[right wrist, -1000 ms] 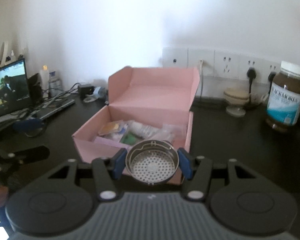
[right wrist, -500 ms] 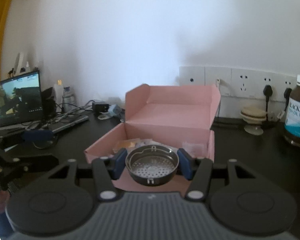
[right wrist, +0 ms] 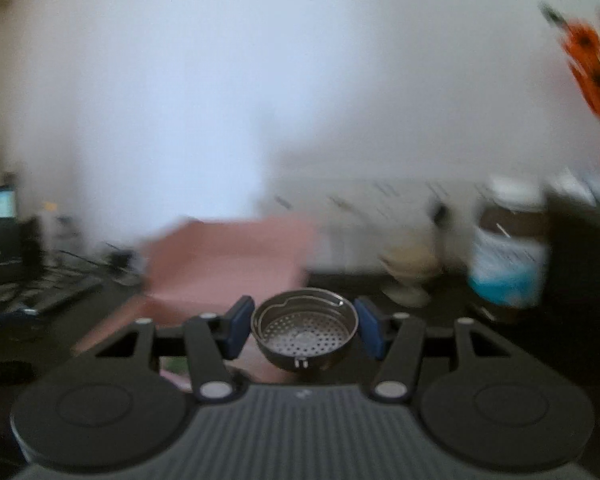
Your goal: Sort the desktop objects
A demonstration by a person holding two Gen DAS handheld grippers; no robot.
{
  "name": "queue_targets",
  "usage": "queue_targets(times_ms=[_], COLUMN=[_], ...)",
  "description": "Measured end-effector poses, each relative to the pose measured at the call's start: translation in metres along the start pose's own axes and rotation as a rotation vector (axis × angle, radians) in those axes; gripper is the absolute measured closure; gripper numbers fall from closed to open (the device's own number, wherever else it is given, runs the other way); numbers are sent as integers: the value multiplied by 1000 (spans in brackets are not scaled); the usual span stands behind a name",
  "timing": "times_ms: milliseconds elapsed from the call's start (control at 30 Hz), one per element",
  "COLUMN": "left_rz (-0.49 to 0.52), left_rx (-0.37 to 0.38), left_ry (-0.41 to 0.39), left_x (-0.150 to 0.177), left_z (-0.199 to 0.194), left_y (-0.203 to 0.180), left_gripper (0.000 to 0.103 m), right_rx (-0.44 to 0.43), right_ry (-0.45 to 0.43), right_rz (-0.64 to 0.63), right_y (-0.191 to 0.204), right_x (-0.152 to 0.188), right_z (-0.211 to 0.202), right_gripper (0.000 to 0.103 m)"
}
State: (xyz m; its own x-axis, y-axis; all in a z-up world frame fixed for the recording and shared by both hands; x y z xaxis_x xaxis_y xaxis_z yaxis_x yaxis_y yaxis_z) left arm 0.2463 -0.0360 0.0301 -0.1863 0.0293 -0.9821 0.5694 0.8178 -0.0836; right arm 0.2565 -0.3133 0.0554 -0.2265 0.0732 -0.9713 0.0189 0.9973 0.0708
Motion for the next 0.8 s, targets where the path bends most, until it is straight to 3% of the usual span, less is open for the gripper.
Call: queue_targets(times_ms=[100, 233, 533, 800], left_rz=[3, 4, -11, -11], left_rx=[0, 5, -2, 3], left_ry=[0, 0, -1, 2], left_x=[0, 0, 0, 0], left_z=[0, 1, 0, 0], left_y=[-1, -1, 2, 1], left_gripper=[0, 0, 0, 0], right_rx=[73, 111, 86, 51], right_ry=[116, 194, 278, 294], right_rz=[68, 85, 215, 219], right_y=[-39, -55, -64, -53], right_x=[17, 39, 59, 61], right_z=[15, 11, 24, 26], right_gripper=[48, 48, 49, 49])
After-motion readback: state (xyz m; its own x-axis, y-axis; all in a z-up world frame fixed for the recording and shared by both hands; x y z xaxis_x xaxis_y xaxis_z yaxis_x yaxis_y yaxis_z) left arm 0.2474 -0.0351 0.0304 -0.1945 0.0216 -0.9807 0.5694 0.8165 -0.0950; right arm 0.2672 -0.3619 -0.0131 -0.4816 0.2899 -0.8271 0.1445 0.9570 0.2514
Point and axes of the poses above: each gripper's, at about its wrist camera, not at the fingertips, and z roughly the way its jaws point, y to its left, x to its underside, the point moved 9 cm from there along z, roughly the way its jaws point, and after that the axes turned 7 degrees about -y, right-handed, at the moved point
